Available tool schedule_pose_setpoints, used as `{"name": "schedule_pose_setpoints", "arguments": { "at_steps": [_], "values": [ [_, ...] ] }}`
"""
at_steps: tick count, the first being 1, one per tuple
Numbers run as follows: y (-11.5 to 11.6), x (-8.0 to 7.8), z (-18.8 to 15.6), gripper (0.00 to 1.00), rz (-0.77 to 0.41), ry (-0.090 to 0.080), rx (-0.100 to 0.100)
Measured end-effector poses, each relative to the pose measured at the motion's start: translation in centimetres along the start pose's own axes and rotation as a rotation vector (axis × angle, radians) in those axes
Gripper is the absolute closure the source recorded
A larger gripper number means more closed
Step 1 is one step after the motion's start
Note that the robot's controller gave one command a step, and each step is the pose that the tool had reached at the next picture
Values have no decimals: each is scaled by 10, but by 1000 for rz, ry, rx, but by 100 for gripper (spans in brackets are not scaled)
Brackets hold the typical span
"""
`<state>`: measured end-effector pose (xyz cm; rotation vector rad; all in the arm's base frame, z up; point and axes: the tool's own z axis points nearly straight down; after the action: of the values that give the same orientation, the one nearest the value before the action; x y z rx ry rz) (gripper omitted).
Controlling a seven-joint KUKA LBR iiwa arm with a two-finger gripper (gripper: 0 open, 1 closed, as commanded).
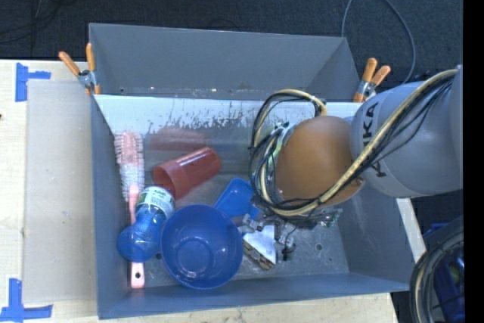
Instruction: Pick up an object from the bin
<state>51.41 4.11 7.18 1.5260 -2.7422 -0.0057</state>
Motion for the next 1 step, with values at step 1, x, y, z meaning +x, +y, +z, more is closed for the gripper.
{"name": "schedule_pose_setpoints", "arguments": {
  "at_steps": [1],
  "values": [
    [2,1,-18,100,3,5,-7]
  ]
}}
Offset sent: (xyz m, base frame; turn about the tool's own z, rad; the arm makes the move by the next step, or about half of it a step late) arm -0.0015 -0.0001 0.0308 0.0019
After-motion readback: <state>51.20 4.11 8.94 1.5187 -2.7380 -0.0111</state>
